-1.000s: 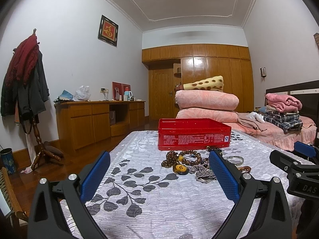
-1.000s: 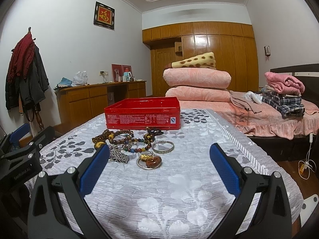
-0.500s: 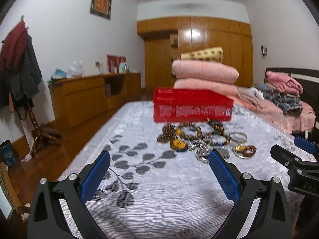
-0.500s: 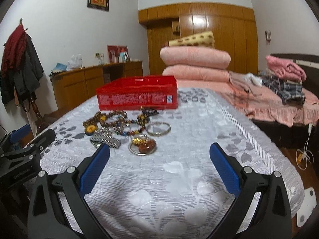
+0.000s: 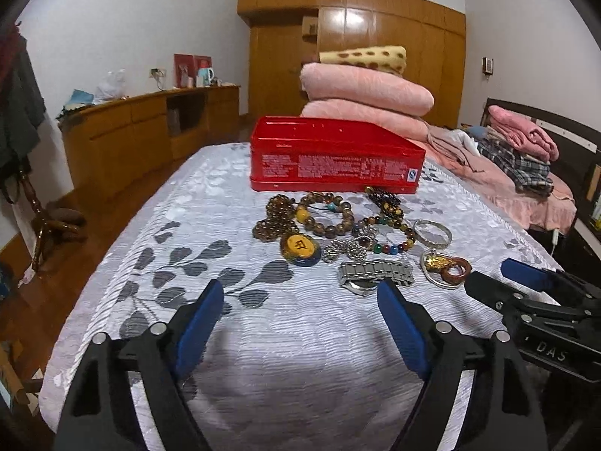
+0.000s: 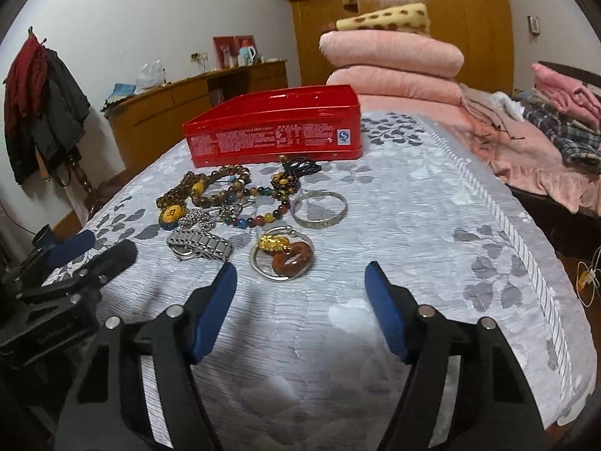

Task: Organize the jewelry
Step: 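Move the left tool toward the silver watch while the right tool approaches the brown wooden ring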

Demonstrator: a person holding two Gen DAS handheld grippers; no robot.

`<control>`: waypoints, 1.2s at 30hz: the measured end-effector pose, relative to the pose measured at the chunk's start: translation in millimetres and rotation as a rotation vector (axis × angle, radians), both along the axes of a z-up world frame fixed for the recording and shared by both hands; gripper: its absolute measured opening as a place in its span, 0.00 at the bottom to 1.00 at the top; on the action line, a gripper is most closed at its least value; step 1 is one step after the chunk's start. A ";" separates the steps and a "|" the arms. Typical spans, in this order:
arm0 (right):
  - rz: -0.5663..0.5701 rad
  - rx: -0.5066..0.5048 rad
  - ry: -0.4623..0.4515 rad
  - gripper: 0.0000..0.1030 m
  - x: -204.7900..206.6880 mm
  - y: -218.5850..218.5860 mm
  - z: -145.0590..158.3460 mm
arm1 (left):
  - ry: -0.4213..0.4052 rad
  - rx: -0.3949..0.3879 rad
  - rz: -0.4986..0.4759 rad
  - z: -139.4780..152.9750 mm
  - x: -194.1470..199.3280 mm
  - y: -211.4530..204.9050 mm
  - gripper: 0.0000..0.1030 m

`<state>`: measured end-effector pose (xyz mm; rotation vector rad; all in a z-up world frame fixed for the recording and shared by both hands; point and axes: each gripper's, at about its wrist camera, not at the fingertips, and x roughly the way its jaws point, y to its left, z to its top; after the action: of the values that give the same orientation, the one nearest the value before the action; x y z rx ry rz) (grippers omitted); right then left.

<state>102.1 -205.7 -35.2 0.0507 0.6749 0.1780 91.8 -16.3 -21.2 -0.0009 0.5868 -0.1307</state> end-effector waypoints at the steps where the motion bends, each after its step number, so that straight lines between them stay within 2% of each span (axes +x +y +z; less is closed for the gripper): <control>1: 0.010 0.001 0.010 0.60 2.3 0.6 1.1 | 0.006 0.004 -0.002 0.0 2.4 -1.4 0.78; 6: 0.040 0.008 0.040 0.47 14.4 1.4 5.3 | 0.061 -0.008 -0.019 -1.3 15.9 -4.3 0.72; 12: 0.073 0.012 0.084 0.37 27.7 5.7 4.1 | 0.088 0.002 -0.047 0.7 28.6 -13.4 0.70; 19: 0.090 0.000 0.124 0.36 39.3 9.8 -1.5 | 0.153 -0.011 -0.071 -6.2 41.7 -23.0 0.68; 24: 0.097 0.002 0.152 0.27 46.9 9.0 -5.4 | 0.186 -0.030 -0.077 -9.5 49.9 -25.0 0.68; 30: 0.109 0.011 0.170 0.27 52.3 8.7 -6.0 | 0.232 -0.089 -0.100 -12.3 60.5 -24.8 0.65; 33: 0.109 0.009 0.173 0.27 55.7 8.6 -6.5 | 0.237 -0.090 -0.100 -12.2 62.6 -26.5 0.64; 35: 0.108 0.010 0.170 0.26 56.0 8.7 -6.5 | 0.238 -0.097 -0.113 -11.9 63.9 -27.7 0.60; 36: 0.106 0.012 0.168 0.26 55.8 8.4 -6.2 | 0.238 -0.101 -0.123 -12.1 63.9 -28.2 0.53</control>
<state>158.0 -197.3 -41.4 0.0417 0.8447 0.2825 155.7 -44.6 -33.2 -0.0794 0.8173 -0.2821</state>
